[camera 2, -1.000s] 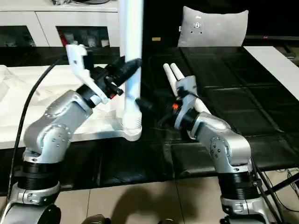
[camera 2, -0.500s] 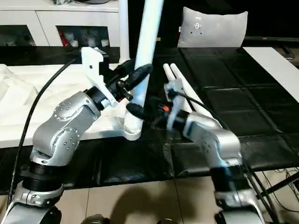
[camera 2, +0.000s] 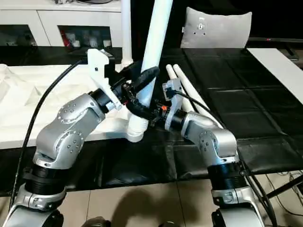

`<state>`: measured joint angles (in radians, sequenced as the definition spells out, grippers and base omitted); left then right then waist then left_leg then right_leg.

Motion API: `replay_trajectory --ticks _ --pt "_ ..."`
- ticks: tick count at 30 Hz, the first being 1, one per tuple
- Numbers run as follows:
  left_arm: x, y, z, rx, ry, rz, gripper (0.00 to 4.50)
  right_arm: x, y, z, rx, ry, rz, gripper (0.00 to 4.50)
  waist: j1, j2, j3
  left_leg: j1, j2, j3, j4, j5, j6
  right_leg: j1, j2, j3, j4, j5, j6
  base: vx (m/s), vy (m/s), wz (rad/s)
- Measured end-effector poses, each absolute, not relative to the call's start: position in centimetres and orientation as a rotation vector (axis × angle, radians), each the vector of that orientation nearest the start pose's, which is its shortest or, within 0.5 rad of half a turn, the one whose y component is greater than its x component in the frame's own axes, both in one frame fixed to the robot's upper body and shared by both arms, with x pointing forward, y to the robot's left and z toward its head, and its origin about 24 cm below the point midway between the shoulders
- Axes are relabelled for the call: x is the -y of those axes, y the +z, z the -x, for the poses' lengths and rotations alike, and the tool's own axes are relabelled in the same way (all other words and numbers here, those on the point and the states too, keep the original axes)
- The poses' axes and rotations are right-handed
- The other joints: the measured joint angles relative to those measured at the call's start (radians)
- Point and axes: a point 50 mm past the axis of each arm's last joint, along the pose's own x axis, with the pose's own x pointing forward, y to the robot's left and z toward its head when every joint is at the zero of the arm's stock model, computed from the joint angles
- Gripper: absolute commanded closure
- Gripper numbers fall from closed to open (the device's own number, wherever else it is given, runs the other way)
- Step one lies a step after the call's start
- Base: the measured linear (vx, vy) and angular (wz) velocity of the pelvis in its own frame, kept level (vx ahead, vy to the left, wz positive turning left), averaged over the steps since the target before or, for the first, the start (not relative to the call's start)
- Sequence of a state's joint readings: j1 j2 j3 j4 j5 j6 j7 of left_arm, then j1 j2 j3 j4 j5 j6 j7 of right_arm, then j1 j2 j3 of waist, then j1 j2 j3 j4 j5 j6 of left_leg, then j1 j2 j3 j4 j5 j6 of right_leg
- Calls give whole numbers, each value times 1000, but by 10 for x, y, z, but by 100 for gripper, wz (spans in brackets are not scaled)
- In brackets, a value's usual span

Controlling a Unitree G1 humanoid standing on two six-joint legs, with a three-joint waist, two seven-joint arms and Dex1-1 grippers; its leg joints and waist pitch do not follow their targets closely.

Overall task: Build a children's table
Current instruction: Pick table leg

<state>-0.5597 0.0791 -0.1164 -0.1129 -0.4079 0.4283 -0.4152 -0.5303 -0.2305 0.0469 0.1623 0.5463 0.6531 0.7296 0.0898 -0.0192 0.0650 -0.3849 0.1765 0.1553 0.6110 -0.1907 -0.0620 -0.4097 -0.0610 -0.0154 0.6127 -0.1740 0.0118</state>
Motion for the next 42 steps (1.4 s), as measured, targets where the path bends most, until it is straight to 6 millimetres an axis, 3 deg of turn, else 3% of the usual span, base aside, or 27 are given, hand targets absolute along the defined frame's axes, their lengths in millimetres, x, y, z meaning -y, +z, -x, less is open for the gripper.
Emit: replay_trajectory --ticks 9,22,25,34,35,42 --pt "-60 184 -306 207 -844 166 270 101 113 -316 -245 1028 -323 249 0 -1 0 0 0 0 0 0 0 0 0 0 0 0 0 0 0 0" --pt "-61 182 -307 186 -845 169 270 100 111 -316 -251 1027 -297 255 0 -1 0 0 0 0 0 1 1 0 0 0 1 1 -1 0 0 0" --pt "-61 182 -304 163 -884 220 197 99 111 -316 -252 1033 -288 256 0 -1 0 0 0 0 0 2 1 0 0 0 1 1 -2 0 0 0" --pt "-41 201 -266 229 -1227 388 153 99 107 -317 -257 1018 -294 261 1 -1 0 1 0 3 0 2 1 0 0 0 2 2 -3 0 0 0" --pt "-41 201 -266 231 -1229 397 128 99 107 -317 -257 1016 -294 261 0 -1 0 1 0 3 0 2 1 0 0 0 2 2 -3 0 0 0" --pt "-57 207 -278 280 -1099 432 75 105 110 -320 -203 937 -305 261 -4 -7 1 2 2 3 0 5 0 0 1 0 2 4 -3 0 0 0"
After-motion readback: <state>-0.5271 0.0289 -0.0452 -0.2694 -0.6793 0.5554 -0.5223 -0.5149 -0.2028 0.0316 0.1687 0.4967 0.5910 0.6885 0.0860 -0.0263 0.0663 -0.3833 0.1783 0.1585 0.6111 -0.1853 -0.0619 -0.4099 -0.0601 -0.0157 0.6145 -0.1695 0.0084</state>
